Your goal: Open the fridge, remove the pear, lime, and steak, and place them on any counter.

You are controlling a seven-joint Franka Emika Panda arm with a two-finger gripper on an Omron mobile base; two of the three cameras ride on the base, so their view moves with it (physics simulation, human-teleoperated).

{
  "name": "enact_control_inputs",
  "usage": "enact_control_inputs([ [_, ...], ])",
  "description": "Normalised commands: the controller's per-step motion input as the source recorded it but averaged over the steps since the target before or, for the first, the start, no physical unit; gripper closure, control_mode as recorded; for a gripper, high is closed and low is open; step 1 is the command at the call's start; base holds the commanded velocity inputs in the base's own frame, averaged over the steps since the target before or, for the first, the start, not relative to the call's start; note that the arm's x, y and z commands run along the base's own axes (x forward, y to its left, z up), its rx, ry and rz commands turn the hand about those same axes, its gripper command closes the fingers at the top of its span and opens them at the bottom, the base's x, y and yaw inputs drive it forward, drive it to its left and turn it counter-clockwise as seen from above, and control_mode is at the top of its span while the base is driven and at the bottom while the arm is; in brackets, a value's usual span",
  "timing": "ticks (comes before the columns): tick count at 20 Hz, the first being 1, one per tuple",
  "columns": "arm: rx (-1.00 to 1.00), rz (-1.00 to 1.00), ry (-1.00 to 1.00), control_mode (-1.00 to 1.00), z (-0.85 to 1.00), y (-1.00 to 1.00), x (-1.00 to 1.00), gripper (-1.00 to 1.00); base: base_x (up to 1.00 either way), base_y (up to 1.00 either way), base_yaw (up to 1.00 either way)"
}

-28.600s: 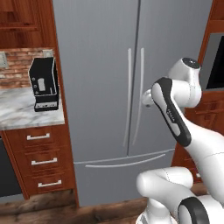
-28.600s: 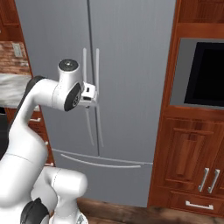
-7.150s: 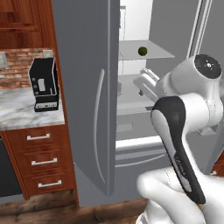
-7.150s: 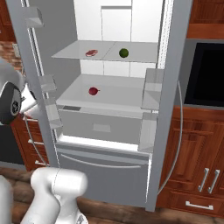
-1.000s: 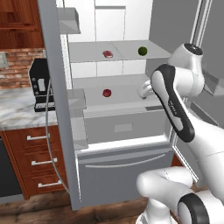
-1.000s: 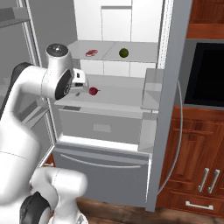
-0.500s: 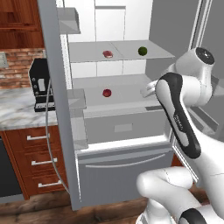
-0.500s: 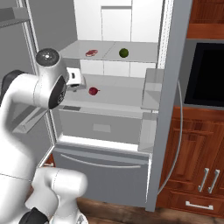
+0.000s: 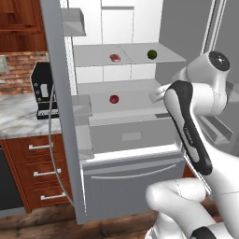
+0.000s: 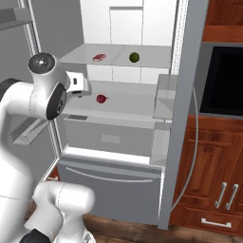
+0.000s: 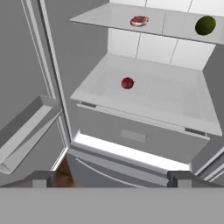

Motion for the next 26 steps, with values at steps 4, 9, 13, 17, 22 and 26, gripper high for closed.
enact_control_inputs([
  [4,0.0,-0.08,0.01,-1.0,0.35,0.0,0.01,-1.0,0.0,0.0,0.0],
  [9,0.0,-0.02,0.03,-1.0,0.19,0.0,0.05,-1.0,0.0,0.0,0.0],
  [13,0.0,0.0,0.03,-1.0,0.0,0.0,0.22,-1.0,0.0,0.0,0.0],
  [17,0.0,0.0,0.02,1.0,0.0,0.0,0.23,-1.0,0.1,0.0,0.0],
  [22,0.0,0.0,0.0,1.0,0.0,0.0,0.0,-1.0,0.35,0.0,0.0],
  [26,0.0,0.0,0.0,1.0,0.0,0.0,0.0,-1.0,0.55,0.0,0.0],
])
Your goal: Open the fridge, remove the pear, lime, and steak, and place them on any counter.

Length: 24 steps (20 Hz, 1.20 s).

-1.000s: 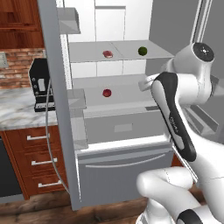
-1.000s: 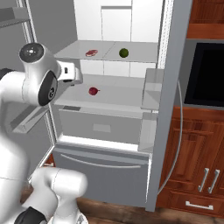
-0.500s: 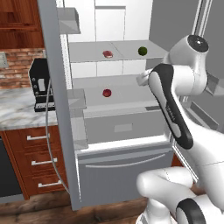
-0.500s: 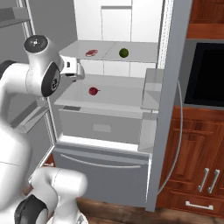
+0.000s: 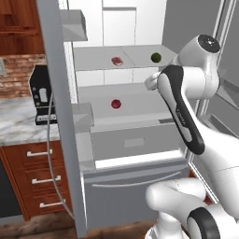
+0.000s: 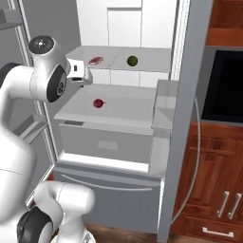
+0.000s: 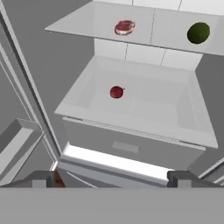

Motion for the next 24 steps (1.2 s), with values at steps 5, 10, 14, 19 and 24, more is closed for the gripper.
enact_control_inputs([
  [5,0.0,0.0,0.0,1.0,0.0,0.0,0.0,-1.0,0.77,0.0,0.0],
  [10,0.0,0.0,0.0,1.0,0.0,0.0,0.0,-1.0,0.68,0.0,0.0],
  [14,0.0,0.0,0.0,1.0,0.0,0.0,0.0,-1.0,0.41,0.05,0.0],
  [19,0.0,0.0,0.0,1.0,0.0,0.0,0.0,-1.0,0.42,0.11,0.0],
  [24,0.0,0.0,0.0,1.0,0.0,0.0,0.0,-1.0,0.46,0.3,0.0],
])
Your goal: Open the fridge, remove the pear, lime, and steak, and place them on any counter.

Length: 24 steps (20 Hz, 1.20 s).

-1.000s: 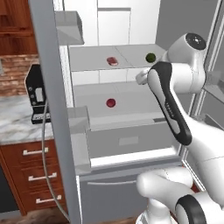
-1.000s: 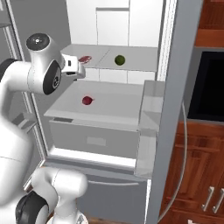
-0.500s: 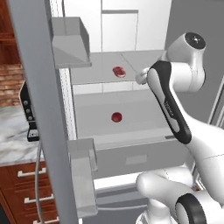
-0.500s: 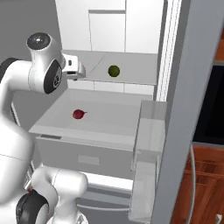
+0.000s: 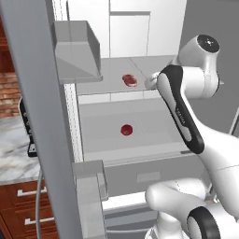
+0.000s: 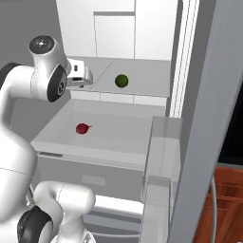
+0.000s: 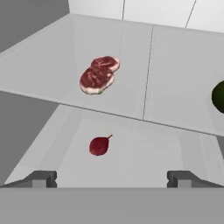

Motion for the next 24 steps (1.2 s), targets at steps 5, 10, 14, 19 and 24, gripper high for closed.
enact_control_inputs([
  [5,0.0,0.0,0.0,-1.0,-0.06,0.17,0.08,-1.0,0.22,0.2,0.0],
  [10,0.0,0.0,0.0,-1.0,-0.06,0.48,0.23,-1.0,0.0,0.0,0.0],
  [14,0.01,0.0,0.0,-1.0,0.0,0.27,0.25,-1.0,0.0,0.0,0.0],
  [19,0.03,0.0,0.0,-1.0,0.0,0.0,0.23,-1.0,0.0,0.0,0.0],
  [24,0.0,0.0,0.06,-1.0,-0.03,0.06,0.48,-1.0,0.0,0.0,0.0],
])
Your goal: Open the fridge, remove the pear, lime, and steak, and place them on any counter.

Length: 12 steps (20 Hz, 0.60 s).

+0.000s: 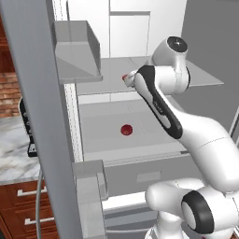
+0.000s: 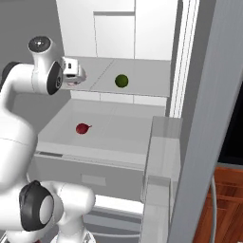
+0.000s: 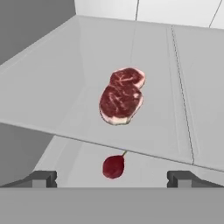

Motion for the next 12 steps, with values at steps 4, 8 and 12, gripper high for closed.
enact_control_inputs([
  [4,0.0,-0.01,0.07,-1.0,-0.08,0.05,0.54,-1.0,0.0,0.0,0.0],
  [8,0.0,-0.01,0.06,-1.0,-0.08,0.07,0.47,-1.0,0.0,0.0,0.0],
  [12,0.0,-0.01,0.02,-1.0,-0.17,0.14,0.37,-1.0,0.0,0.0,0.0],
])
